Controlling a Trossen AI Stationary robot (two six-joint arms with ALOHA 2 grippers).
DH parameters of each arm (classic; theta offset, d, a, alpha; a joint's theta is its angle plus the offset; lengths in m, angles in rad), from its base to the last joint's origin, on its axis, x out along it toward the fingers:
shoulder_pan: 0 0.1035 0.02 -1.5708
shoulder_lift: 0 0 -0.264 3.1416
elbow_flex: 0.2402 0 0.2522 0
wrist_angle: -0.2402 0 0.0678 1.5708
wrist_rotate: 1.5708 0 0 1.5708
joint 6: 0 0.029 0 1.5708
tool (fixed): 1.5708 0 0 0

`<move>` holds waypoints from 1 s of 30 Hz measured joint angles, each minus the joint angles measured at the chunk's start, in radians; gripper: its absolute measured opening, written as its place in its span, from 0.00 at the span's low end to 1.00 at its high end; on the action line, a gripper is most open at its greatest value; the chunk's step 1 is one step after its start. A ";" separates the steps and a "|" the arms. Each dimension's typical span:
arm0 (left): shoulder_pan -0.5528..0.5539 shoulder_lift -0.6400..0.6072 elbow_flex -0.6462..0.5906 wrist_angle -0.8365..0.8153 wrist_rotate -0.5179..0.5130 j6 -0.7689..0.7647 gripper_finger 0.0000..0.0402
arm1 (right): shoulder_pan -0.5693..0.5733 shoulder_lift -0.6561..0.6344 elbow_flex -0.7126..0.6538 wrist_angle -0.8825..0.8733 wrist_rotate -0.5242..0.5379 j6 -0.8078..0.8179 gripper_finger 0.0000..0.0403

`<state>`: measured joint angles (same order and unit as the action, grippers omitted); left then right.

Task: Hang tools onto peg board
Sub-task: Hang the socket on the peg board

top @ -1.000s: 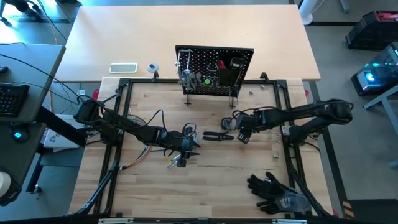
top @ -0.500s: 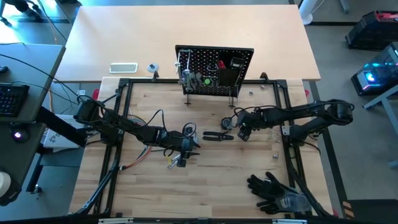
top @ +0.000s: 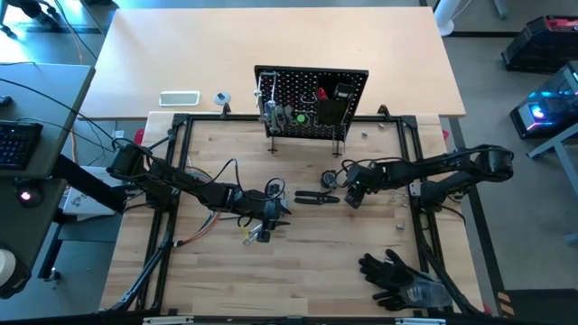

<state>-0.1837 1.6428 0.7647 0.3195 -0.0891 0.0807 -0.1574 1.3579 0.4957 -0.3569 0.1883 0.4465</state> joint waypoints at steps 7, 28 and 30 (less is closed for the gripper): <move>0.000 0.000 0.000 0.010 0.000 -0.001 0.35 | 0.000 0.001 -0.002 -0.007 0.005 -0.001 0.37; 0.000 0.000 0.000 0.015 0.000 0.000 0.35 | 0.016 -0.021 0.041 -0.058 -0.058 -0.010 0.00; 0.000 0.000 0.000 0.015 0.000 0.000 0.35 | 0.016 -0.029 0.051 -0.064 -0.060 -0.015 0.00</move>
<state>-0.1840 1.6428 0.7647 0.3345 -0.0888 0.0807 -0.1414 1.3293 0.5467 -0.4210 0.1286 0.4316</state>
